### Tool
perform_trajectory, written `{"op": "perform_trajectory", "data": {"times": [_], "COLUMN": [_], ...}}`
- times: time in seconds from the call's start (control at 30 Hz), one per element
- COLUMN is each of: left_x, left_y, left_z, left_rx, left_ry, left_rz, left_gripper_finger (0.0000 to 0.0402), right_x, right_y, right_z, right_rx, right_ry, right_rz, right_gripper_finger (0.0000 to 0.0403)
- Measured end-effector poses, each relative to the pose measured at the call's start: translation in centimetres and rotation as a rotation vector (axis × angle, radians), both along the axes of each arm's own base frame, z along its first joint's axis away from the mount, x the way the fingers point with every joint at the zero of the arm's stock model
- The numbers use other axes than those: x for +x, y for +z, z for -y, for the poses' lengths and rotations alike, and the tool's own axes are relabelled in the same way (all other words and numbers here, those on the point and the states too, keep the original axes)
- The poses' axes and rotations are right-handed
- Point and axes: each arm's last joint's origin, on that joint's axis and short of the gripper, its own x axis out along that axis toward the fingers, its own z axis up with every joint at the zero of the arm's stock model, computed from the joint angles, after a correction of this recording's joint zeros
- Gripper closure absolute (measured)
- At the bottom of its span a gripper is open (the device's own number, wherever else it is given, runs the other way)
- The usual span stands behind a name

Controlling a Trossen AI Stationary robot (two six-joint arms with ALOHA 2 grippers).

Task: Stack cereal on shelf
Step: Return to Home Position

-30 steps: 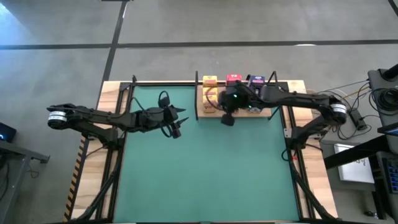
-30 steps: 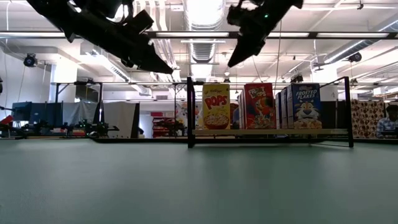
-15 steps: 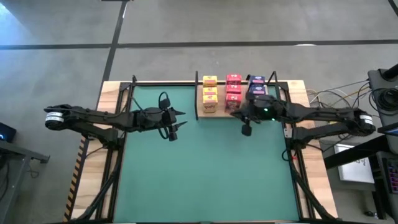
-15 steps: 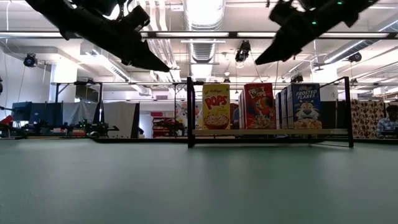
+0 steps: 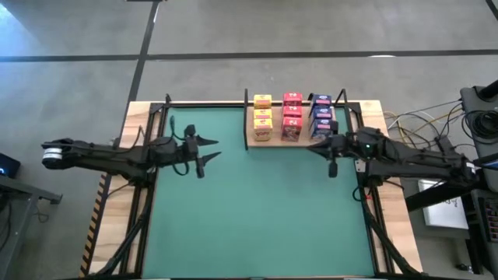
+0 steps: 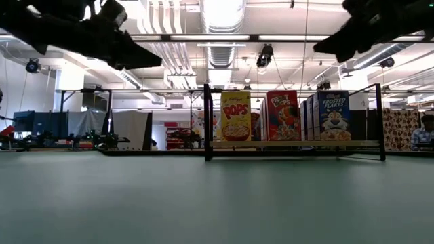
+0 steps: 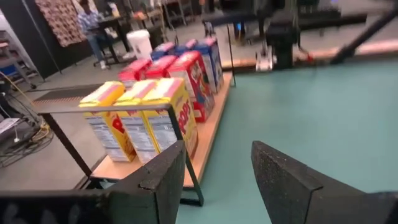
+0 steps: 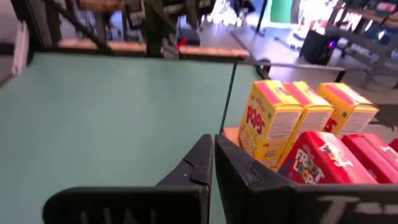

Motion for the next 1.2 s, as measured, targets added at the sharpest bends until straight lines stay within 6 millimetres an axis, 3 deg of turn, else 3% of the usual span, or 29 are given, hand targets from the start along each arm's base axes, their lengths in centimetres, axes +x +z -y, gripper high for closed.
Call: {"op": "perform_trajectory", "data": {"times": [0.27,0.67,1.2], "left_x": [-2.1,-2.6,-2.8], "left_y": [-0.5,-0.9,-1.9], "left_z": [0.2,0.2,0.4], "left_rx": [-0.042,-0.041,-0.051], "left_ry": [0.007,0.006,-0.029], "left_rz": [0.094,0.099,0.075], "left_gripper_finger": [0.0233,0.0233,0.0233], "right_x": [-3.2,-5.2,-5.4], "right_y": [-0.2,-2.5,-4.3], "right_z": [-0.8,-1.3,-1.7], "right_rx": [-0.020,-0.028,-0.060], "right_ry": [-0.003,0.025,0.131], "right_rz": [0.186,0.304,0.361], "right_gripper_finger": [0.0394,0.0394,0.0394]}}
